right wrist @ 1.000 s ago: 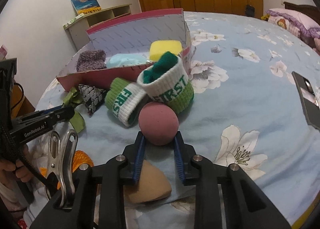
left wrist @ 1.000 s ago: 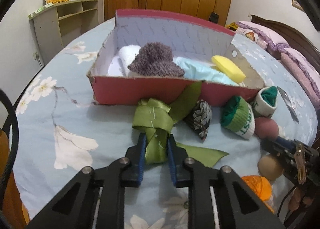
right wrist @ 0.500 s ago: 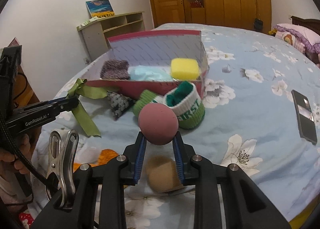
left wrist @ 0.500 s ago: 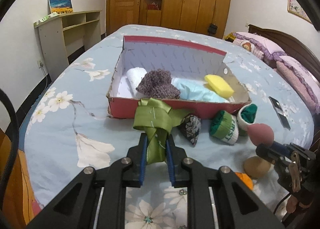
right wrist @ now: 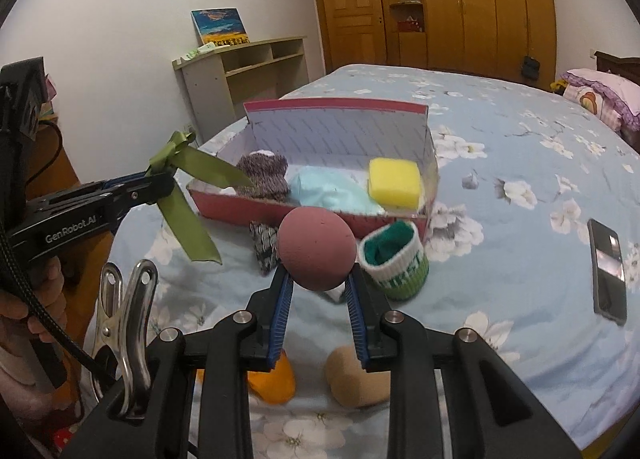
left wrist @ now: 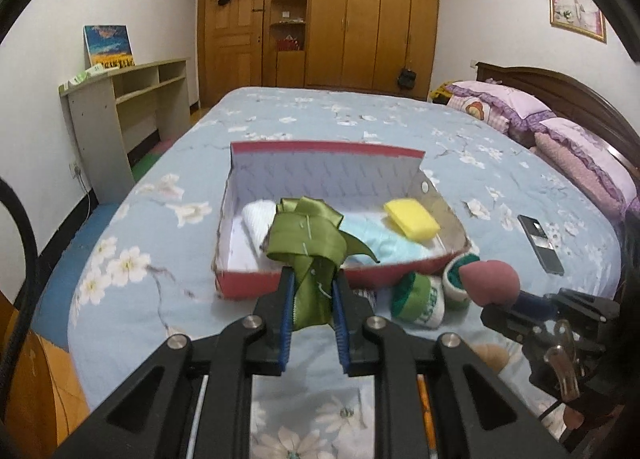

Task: Organize soft objects
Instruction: 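Carry the green ribbon and pink ball into the box with both tools and release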

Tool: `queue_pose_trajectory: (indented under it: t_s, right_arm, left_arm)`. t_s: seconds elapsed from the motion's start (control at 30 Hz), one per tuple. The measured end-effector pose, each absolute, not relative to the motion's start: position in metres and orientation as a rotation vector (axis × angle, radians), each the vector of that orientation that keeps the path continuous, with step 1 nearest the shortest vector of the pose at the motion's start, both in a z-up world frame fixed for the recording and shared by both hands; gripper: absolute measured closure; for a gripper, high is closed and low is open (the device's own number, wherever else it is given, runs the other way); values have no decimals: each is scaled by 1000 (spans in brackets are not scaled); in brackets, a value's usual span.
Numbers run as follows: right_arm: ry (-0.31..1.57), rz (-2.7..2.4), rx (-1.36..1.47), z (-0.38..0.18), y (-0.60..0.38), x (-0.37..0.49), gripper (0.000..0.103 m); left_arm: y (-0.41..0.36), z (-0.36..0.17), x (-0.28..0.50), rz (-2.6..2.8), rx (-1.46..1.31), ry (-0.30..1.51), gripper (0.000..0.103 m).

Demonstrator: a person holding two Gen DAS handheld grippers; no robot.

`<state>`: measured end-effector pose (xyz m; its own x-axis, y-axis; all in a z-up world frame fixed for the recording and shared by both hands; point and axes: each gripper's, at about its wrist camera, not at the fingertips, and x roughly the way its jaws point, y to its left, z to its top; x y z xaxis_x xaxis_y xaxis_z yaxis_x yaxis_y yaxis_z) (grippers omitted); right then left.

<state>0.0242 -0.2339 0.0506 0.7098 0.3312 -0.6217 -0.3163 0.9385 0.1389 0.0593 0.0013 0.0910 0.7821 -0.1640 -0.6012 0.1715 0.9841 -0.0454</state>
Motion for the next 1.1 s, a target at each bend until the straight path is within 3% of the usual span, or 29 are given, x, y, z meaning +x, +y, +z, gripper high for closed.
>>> queue_pose_trajectory:
  t_s: [0.7,1.1]
  right_arm:
    - [648,342,6,83,-212,108,75]
    - [716,301,19,49,-201,168,75]
  left_arm:
    - [-8,115,143,-153,34,601,85]
    - [-11,66,204,-130,23,699,85]
